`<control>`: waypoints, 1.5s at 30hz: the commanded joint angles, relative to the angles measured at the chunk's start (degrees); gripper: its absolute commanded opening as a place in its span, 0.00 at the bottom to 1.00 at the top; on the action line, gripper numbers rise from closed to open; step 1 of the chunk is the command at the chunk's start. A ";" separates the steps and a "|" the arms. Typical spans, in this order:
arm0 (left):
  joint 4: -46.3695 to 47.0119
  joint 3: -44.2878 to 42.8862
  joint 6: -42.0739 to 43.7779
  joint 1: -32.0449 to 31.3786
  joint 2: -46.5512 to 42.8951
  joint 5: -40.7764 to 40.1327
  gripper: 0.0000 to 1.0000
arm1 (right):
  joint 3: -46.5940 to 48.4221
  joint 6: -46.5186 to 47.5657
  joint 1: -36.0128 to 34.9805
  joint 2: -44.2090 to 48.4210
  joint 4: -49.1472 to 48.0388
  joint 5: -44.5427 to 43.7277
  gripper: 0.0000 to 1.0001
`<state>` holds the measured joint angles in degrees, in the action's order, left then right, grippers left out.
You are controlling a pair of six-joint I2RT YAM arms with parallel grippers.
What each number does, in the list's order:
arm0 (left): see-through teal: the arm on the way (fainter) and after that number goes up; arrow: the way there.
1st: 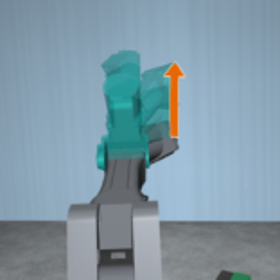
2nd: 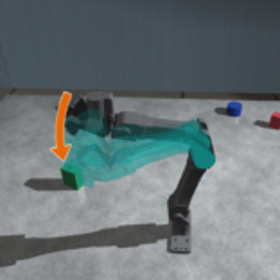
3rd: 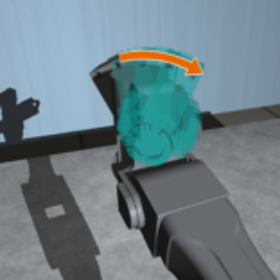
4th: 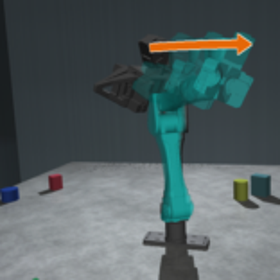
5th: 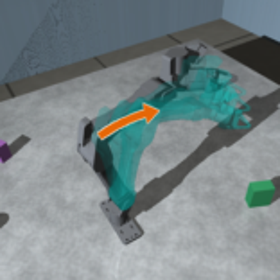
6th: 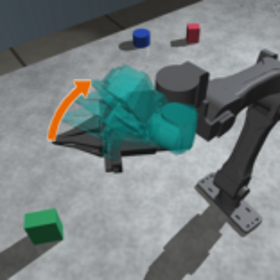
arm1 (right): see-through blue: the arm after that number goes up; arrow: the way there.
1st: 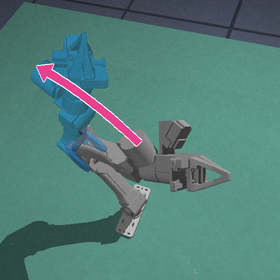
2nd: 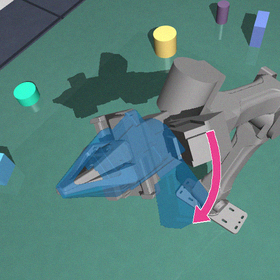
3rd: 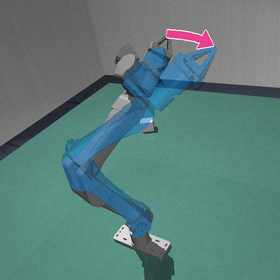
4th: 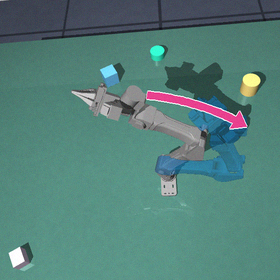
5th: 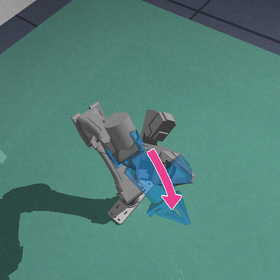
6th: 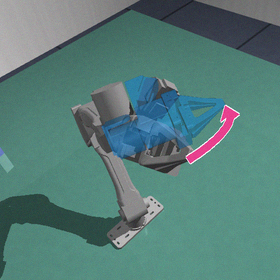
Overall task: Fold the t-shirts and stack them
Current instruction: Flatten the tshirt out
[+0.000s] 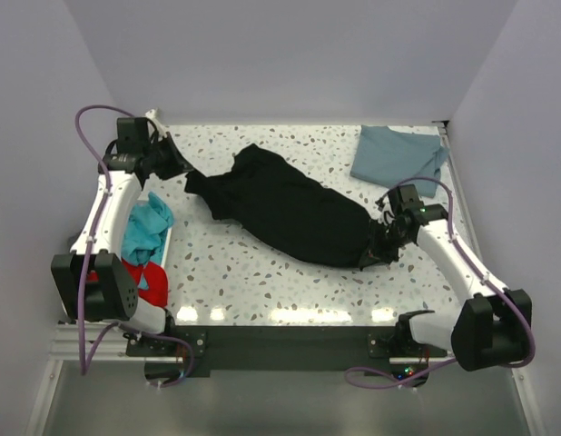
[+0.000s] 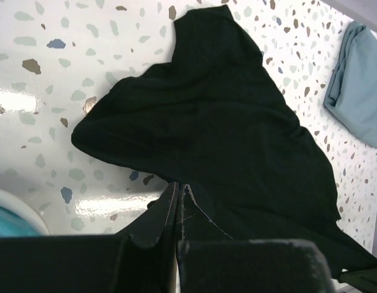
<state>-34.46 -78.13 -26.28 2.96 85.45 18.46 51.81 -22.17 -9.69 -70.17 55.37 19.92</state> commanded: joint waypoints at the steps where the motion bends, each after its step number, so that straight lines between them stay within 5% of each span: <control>1: 1.67 1.83 2.02 0.47 -2.92 -0.26 0.00 | -5.38 -4.19 0.03 3.55 -8.34 -2.52 0.12; 7: 1.59 3.59 2.90 0.47 -3.10 -0.35 0.00 | -10.50 -6.13 0.03 7.06 -13.54 -6.47 0.37; 11: 1.76 4.39 3.17 0.47 -3.01 -0.26 0.00 | -11.47 -5.69 0.03 8.29 -13.28 -8.84 0.43; 21: 2.29 6.84 4.22 0.47 -3.45 0.17 0.00 | -13.84 -10.17 -8.75 16.29 -10.64 -15.70 0.46; 31: 2.90 7.73 4.22 0.47 -3.10 0.79 0.00 | -11.48 -12.98 -13.86 10.42 -9.14 -22.47 0.47; 34: 2.99 6.94 3.96 0.47 -3.53 0.27 0.00 | -10.16 -13.25 -13.86 7.26 -11.86 -22.21 0.38; 39: 2.90 1.33 1.85 0.47 -4.50 0.44 0.00 | -3.23 -12.28 -13.86 3.11 -11.87 -21.15 0.01; 45: 2.29 -4.66 -1.75 1.43 -7.40 -0.53 0.00 | 7.50 -9.74 -13.16 2.15 -4.94 -27.98 0.00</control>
<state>-34.15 -77.87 -25.23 3.18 82.41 18.22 52.84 -33.76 -23.29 -67.85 47.05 -2.20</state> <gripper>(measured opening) 0.013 0.033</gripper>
